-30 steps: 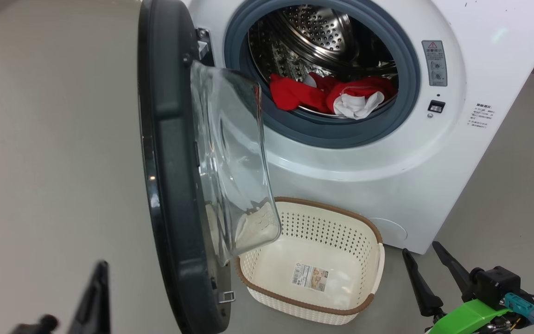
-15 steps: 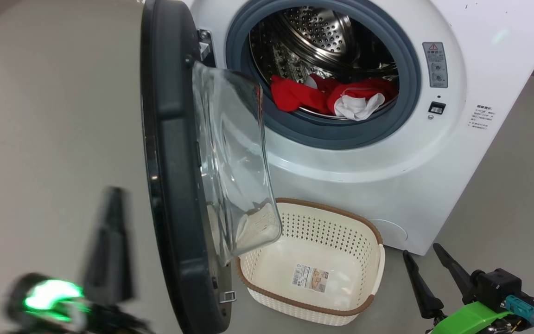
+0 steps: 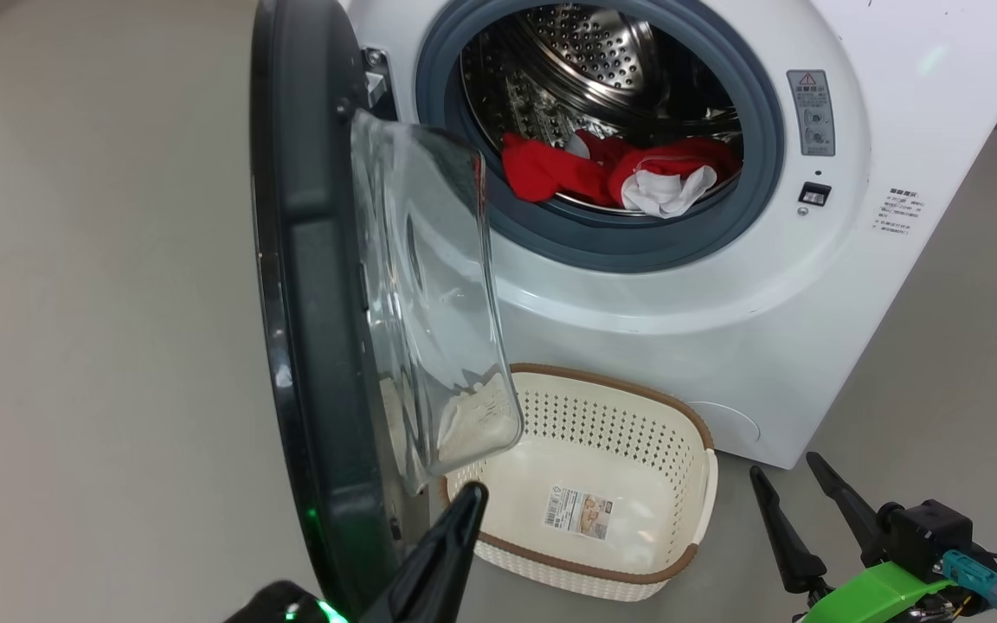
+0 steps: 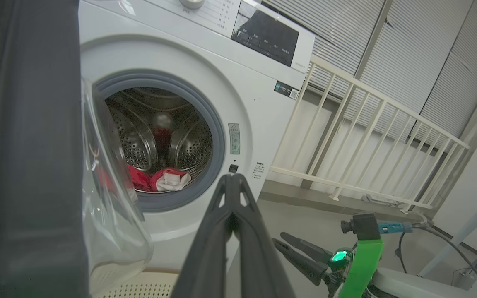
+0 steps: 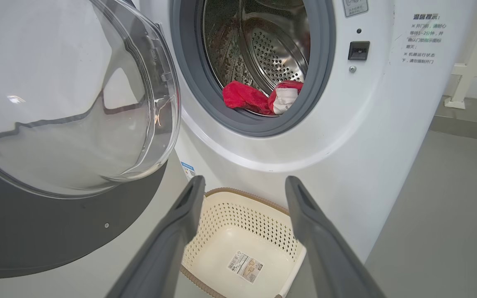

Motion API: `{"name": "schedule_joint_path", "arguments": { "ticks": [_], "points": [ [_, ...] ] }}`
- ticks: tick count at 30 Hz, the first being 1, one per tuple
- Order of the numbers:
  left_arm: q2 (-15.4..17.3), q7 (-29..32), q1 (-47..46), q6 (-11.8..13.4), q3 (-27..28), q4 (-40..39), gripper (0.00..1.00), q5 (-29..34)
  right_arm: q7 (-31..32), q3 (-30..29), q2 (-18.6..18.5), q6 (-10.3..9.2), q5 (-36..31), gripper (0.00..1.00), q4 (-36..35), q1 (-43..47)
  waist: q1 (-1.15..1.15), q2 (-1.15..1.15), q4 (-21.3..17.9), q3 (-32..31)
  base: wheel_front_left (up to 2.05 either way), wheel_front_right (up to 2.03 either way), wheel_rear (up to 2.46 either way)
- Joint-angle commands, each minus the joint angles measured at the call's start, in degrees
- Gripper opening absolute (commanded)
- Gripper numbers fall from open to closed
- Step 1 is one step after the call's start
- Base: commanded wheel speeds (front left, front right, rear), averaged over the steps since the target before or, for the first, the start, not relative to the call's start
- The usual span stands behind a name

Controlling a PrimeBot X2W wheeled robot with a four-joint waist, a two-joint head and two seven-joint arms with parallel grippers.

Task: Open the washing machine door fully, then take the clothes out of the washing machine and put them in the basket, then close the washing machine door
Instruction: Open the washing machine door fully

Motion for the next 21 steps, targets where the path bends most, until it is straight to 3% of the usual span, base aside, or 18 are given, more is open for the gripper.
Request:
{"name": "schedule_joint_path", "arguments": {
  "ticks": [1,8,21],
  "points": [
    [0.0,1.0,-0.6,0.3,1.5,-0.2,0.00,-0.8,-0.5,1.2,-0.6,0.02,-0.5,1.00,-1.6,-1.5,0.00,0.00,-0.1,0.1,0.00,0.00,0.00],
    [-0.4,4.2,-0.6,2.4,2.2,5.5,0.00,-3.9,-0.5,0.7,-0.6,0.02,-0.6,1.00,-1.7,-1.6,0.00,0.00,-0.2,0.2,0.00,0.00,0.00],
    [-0.2,5.8,-0.2,6.5,3.8,10.3,0.00,-4.0,-0.5,0.5,-0.5,0.02,-0.7,1.00,-2.0,-1.5,0.00,0.00,-0.1,0.2,0.00,0.00,0.00]
  ]
}}
